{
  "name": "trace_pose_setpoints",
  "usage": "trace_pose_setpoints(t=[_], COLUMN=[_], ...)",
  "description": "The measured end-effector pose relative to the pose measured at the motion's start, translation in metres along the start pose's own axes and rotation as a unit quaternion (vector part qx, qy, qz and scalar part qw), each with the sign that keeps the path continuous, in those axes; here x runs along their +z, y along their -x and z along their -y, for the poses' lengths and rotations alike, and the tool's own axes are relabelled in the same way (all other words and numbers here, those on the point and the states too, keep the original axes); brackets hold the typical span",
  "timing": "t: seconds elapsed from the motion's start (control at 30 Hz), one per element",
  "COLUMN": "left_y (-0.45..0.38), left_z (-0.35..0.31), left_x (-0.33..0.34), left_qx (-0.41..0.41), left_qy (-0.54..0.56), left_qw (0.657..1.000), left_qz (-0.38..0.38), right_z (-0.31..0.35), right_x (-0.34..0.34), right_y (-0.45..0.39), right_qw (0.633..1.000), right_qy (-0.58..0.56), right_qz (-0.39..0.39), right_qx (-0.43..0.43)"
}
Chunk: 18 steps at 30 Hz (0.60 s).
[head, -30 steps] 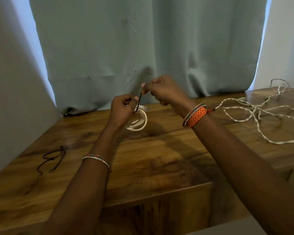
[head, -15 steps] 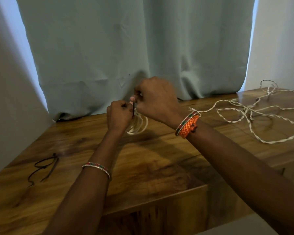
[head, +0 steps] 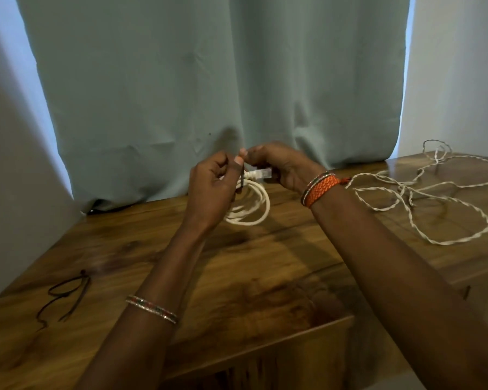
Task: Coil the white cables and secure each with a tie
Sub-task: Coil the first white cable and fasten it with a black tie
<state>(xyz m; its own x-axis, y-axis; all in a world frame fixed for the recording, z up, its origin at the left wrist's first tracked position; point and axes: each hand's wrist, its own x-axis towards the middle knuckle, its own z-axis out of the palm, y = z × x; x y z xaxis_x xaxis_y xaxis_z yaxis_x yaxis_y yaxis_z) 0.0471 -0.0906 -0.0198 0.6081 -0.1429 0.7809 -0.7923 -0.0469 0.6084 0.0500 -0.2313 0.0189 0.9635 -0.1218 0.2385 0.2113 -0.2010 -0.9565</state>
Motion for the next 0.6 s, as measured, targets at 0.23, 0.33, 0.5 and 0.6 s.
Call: trace_pose_setpoints(t=[0.23, 0.33, 0.5, 0.6], left_y=[-0.002, -0.001, 0.001, 0.002], left_z=[-0.009, -0.006, -0.003, -0.001], left_x=[0.000, 0.000, -0.002, -0.003], left_qx=[0.103, 0.119, 0.139, 0.142], left_qy=[-0.090, -0.118, -0.158, -0.166], left_qw=[0.989, 0.983, 0.972, 0.969], left_qz=[-0.049, -0.076, -0.104, -0.113], right_z=[-0.021, -0.026, -0.026, -0.023], right_x=[0.013, 0.022, 0.029, 0.026], right_y=[-0.002, -0.003, 0.001, 0.008], right_qw=[0.973, 0.971, 0.962, 0.960], right_qy=[-0.182, -0.203, -0.228, -0.214], right_qz=[0.135, 0.119, 0.144, 0.167], right_qx=[0.055, 0.048, 0.050, 0.069])
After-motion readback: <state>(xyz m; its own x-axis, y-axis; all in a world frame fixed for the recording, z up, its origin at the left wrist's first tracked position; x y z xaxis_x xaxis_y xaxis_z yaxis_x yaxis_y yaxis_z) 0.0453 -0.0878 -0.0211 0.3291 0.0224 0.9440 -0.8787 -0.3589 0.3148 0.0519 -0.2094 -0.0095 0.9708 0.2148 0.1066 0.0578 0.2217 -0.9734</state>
